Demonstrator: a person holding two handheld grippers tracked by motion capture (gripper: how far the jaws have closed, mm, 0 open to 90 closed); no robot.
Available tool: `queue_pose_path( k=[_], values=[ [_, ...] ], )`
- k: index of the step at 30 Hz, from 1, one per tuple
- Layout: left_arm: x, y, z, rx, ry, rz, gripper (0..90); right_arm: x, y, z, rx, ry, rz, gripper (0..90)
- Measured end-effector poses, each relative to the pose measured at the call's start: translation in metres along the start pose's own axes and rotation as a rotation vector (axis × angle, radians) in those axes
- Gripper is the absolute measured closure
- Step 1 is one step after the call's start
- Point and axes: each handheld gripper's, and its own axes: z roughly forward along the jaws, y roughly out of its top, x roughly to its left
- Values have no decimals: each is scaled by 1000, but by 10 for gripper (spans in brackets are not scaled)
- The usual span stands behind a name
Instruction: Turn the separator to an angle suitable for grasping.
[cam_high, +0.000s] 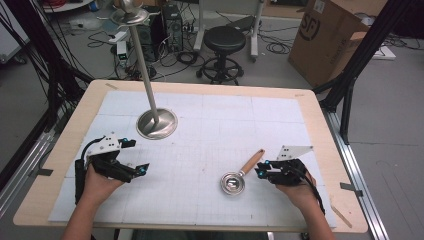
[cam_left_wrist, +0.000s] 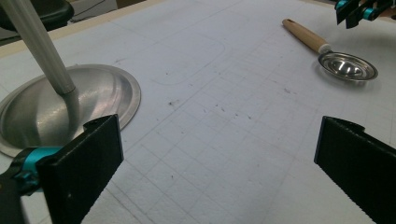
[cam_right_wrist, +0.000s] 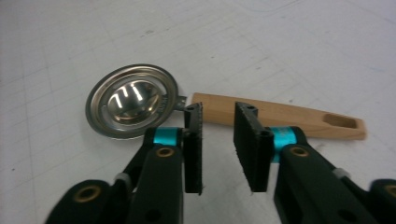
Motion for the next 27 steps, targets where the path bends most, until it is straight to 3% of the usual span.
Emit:
queue_pose_path(
  k=[7, 12, 15, 21, 27],
  values=[
    [-1, 0, 0, -1, 0, 1, 18, 12, 2, 16, 54, 18, -67, 894],
    [0, 0, 0, 1, 1, 1, 18, 19, 2, 25, 79, 41, -94, 896],
    [0, 0, -1, -4, 2, -2, 18, 21, 2, 29, 89, 31, -110, 896],
    [0, 1, -1, -3, 1, 0, 18, 24, 2, 39, 105, 24, -107, 896],
    [0, 1, -2, -11, 2, -3, 18, 26, 8, 46, 81, 21, -85, 897]
  ],
)
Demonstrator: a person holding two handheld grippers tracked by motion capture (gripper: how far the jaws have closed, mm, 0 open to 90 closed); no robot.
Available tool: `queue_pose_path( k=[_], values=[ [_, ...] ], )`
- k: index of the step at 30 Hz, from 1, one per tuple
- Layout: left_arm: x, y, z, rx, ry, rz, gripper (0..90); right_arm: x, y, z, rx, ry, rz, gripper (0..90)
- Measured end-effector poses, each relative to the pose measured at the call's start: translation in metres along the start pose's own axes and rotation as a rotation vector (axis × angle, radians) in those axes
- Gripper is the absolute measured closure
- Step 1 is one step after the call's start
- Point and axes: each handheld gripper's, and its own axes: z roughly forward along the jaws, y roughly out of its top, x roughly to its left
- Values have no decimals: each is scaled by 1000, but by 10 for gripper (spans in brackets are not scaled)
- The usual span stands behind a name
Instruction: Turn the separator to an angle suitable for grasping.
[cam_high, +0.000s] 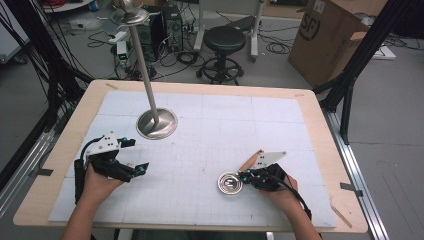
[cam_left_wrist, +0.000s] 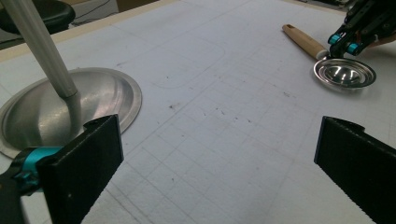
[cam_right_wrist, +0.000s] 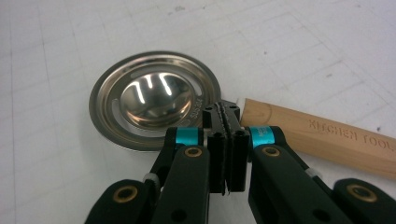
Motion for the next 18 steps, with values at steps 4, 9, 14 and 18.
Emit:
queue_pose_path(
  k=[4, 9, 14, 18],
  values=[
    [0, 0, -1, -4, -1, 0, 18, 7, 7, 9, -3, 3, -4, 896],
    [1, 1, -2, -12, 0, -4, 18, 14, 17, 21, -11, -2, 0, 896],
    [1, 1, -2, -10, 1, -5, 18, 21, 25, 32, -23, -7, 3, 896],
    [1, 0, -1, -6, -1, -3, 18, 25, 29, 37, -17, -2, -11, 895]
  ],
)
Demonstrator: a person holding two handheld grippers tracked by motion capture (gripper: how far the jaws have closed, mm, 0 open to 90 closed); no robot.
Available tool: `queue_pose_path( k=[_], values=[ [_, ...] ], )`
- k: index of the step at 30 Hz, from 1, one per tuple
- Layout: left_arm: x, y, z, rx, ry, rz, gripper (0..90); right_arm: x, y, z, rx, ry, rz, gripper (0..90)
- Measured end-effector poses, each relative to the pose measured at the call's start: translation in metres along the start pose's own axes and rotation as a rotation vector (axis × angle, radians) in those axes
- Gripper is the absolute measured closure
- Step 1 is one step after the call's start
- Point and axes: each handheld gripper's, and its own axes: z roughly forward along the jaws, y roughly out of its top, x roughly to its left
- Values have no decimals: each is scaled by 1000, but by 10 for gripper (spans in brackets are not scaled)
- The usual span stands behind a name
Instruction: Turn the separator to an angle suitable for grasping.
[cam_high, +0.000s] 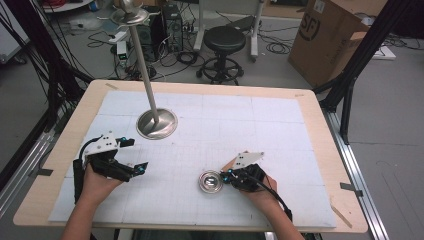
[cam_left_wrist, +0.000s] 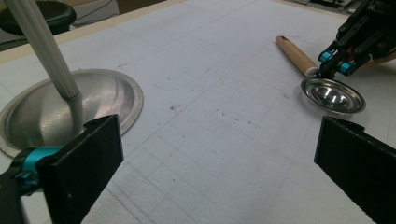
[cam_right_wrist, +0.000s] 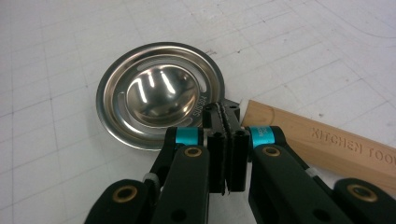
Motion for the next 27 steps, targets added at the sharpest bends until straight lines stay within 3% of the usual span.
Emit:
queue_pose_path(
  k=[3, 8, 10, 14, 15, 17, 23, 27],
  values=[
    [-1, 0, 1, 4, -1, 0, 18, -1, 0, -2, -5, 10, 3, 895],
    [0, 0, 0, 3, 3, -1, 18, -9, 0, -19, -51, -3, 7, 894],
    [1, 0, -1, -3, 4, -5, 18, -20, 0, -31, -65, -53, 16, 894],
    [0, 0, -1, 2, 6, -1, 18, -36, 0, -37, -75, -104, 48, 894],
    [0, 0, -1, 2, 6, 1, 18, -48, 1, -37, -66, -144, 66, 894],
    [-1, 0, -2, -2, 5, 1, 18, -59, 3, -33, -55, -168, 84, 894],
    [0, 0, -1, 5, 6, 2, 18, -82, 10, -18, 11, -205, 118, 894],
    [-1, -1, 0, 14, 4, 6, 18, -90, 7, -10, 54, -210, 138, 895]
  ],
)
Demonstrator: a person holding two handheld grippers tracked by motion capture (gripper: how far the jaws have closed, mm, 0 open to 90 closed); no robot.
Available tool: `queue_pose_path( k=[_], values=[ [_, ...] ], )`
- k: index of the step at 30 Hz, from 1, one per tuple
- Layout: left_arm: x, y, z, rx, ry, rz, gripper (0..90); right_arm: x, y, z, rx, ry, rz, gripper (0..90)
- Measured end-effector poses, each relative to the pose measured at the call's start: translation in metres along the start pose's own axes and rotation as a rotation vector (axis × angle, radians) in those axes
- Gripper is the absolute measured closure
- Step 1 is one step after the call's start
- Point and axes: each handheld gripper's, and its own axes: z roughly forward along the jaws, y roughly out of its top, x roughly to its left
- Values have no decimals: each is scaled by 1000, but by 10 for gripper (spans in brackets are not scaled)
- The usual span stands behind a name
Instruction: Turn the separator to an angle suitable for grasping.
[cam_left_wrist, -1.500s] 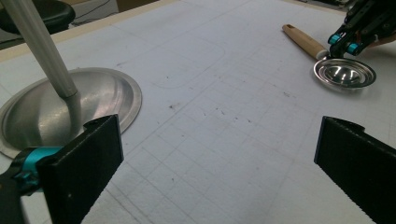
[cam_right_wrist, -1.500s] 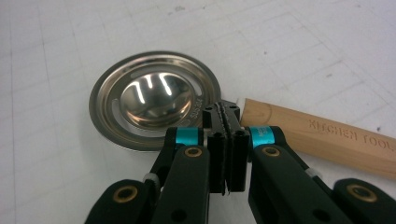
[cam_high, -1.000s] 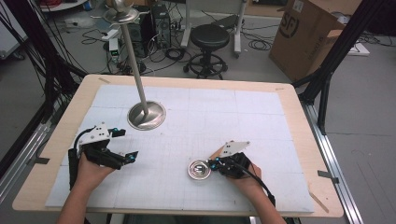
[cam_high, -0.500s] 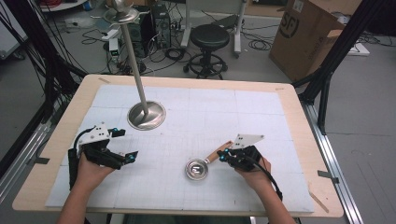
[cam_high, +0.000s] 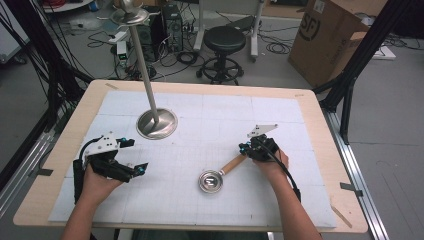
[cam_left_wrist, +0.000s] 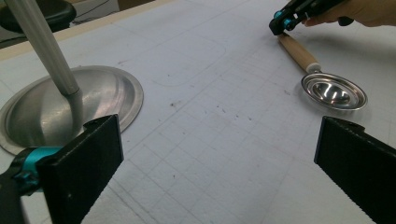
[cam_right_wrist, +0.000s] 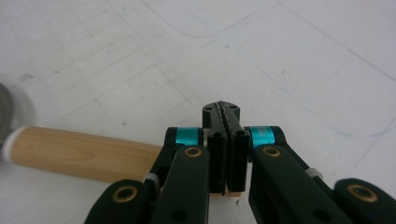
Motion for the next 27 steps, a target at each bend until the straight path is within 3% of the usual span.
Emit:
queue_pose_path(
  k=[4, 14, 27],
  values=[
    [0, 0, 1, 0, 0, 1, 18, -3, -4, 1, 15, 7, 21, 894],
    [-1, 0, 1, 6, -6, 3, 18, 7, -14, -7, 46, 11, -21, 894],
    [-2, 0, 2, 12, -9, 6, 18, 12, -33, -31, -8, 7, -7, 894]
  ],
)
